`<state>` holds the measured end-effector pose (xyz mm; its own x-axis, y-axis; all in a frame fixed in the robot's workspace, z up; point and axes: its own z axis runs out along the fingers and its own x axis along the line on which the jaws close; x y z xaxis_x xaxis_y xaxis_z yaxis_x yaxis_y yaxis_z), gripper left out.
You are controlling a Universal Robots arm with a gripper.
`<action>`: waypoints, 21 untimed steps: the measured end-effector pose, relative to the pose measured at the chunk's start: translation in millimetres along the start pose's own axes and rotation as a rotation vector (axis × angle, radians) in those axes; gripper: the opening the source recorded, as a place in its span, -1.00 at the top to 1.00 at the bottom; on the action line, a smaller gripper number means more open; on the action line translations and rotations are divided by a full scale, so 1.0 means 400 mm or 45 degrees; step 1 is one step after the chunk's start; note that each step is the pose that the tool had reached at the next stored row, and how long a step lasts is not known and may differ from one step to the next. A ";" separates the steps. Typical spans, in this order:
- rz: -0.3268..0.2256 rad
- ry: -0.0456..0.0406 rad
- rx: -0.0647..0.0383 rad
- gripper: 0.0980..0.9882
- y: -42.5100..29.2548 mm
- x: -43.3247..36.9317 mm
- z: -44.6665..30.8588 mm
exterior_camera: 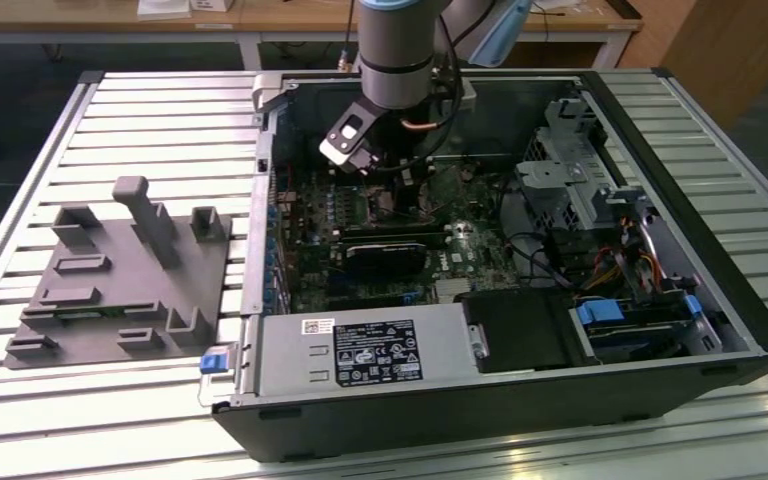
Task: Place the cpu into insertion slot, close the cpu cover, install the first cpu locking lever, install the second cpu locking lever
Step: 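Place the cpu into insertion slot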
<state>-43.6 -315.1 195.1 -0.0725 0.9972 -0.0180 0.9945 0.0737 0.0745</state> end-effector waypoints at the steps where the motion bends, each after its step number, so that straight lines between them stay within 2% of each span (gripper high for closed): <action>1: 0.000 0.000 0.000 0.03 0.000 0.000 0.001; 16: 0.001 0.003 -0.002 0.03 0.000 0.001 0.004; 18: 0.001 0.001 -0.001 0.01 0.000 0.000 0.004; 19: 0.001 0.000 -0.001 -0.13 0.000 0.000 0.003; 21: 0.001 0.000 0.000 -0.13 0.000 0.000 0.003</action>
<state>-43.5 -315.0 194.0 -0.0717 0.9973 -0.0176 0.9945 0.0728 0.0748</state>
